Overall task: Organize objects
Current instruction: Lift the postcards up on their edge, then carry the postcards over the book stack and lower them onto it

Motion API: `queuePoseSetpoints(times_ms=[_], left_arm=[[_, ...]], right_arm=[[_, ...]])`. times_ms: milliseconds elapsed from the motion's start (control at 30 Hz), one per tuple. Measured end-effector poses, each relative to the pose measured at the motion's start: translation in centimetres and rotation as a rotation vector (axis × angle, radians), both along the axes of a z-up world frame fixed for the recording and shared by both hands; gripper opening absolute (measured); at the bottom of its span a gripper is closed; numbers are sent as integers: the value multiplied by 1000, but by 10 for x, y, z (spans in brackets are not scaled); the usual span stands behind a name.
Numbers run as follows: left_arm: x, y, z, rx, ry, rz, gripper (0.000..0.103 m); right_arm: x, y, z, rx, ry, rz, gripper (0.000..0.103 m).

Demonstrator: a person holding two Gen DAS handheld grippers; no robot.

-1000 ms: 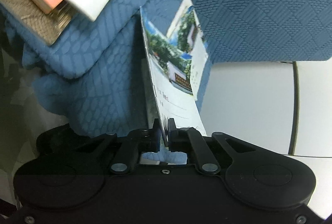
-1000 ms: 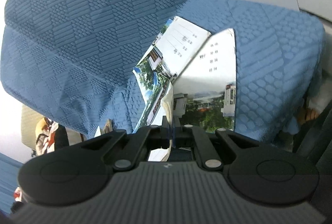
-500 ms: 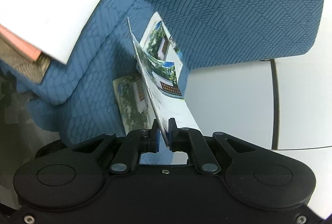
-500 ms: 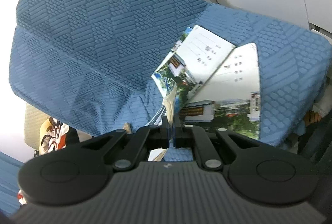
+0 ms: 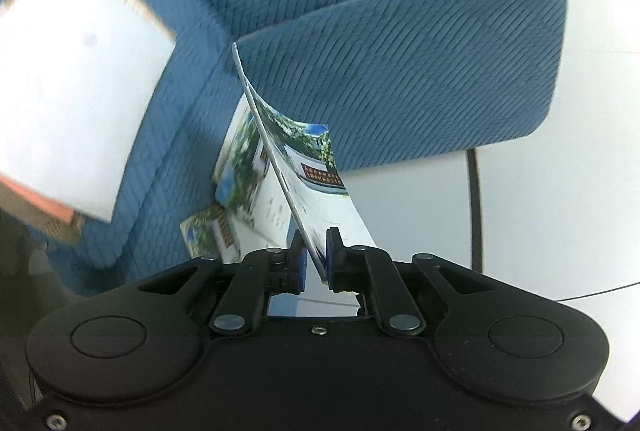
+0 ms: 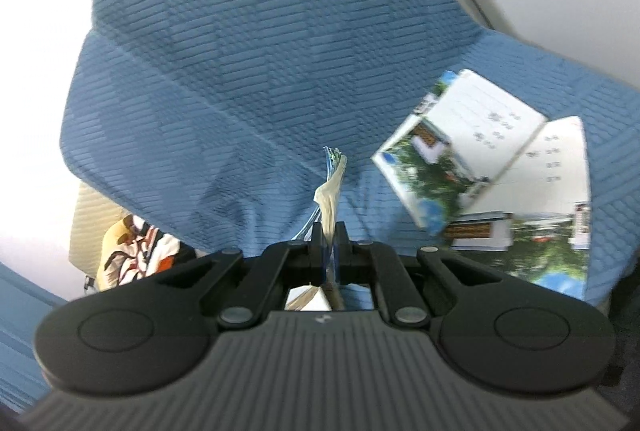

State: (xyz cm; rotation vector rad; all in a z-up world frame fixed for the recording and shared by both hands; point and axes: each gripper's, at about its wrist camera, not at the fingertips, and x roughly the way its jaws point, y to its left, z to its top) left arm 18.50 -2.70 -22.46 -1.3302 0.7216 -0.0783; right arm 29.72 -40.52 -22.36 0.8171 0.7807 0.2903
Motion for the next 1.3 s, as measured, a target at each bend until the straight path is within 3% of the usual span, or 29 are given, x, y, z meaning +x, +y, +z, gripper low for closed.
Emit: queuePoseSetpoints(times_ms=[333,600,900,1300], left_arm=[[-16,64,47,77,-51,34,9],[-37,110,51,113,-34,80,9],[-49,141,15,162,48,79,10],[-53,142,-54,255,175,46,9]], right_arm=[[-2,59,35,21,-71,75,8],[-5,108,37,27,-89,141,9],[-10,151,4,-31,-47,186,9],[-16,176,-66,-137,64,241,10]])
